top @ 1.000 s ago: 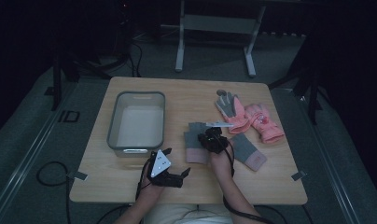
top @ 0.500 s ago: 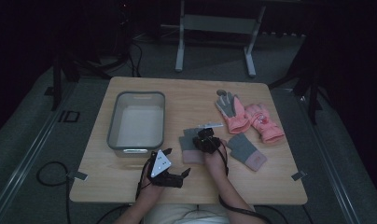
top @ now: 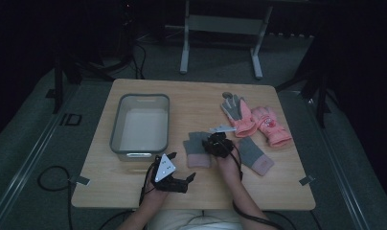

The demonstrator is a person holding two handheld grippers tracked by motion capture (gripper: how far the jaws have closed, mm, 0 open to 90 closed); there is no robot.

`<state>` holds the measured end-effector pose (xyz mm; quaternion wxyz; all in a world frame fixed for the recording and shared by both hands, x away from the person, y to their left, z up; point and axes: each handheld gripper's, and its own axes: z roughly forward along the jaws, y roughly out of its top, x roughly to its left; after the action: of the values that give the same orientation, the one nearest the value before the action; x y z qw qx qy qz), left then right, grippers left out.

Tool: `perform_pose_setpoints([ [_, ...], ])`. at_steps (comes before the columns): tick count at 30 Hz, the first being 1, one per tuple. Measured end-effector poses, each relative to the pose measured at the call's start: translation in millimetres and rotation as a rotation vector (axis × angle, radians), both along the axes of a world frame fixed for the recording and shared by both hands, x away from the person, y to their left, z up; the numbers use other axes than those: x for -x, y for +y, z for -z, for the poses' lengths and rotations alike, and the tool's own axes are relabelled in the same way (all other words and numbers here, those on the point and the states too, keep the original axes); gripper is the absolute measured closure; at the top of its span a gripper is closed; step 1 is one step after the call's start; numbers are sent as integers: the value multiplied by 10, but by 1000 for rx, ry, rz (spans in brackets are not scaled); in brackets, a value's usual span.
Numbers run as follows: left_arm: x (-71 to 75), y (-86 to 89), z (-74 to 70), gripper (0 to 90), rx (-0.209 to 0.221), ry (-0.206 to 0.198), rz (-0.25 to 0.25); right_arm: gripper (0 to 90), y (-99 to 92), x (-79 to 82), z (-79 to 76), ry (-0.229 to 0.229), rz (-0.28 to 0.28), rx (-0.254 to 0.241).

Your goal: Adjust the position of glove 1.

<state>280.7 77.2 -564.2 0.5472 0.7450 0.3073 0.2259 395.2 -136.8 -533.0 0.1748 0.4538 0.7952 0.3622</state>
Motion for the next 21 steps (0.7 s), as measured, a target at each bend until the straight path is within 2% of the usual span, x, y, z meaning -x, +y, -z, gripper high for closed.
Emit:
perform_pose_setpoints([
  [2, 0, 2, 0, 0, 2, 1, -2, 684, -152, 22, -114, -46, -44, 23],
  [5, -1, 0, 0, 0, 1, 1, -7, 683, -405, 46, -258, -80, -128, 21],
  [10, 2, -8, 1, 0, 0, -2, -14, 677, -935, 37, -426, -74, -238, 57],
  [12, 5, -9, 2, 0, -1, -7, -14, 679, -1162, 34, -431, -69, -259, 85],
  [15, 9, -12, 1, 0, -5, -10, -17, 688, -1394, 46, -380, -45, -284, 136],
  [18, 10, -11, 1, 0, -4, -12, -20, 685, -1603, 61, -275, 4, -276, 173],
  [21, 10, -10, 2, 0, -1, -13, -22, 657, -1737, 61, -179, 36, -254, 172],
])
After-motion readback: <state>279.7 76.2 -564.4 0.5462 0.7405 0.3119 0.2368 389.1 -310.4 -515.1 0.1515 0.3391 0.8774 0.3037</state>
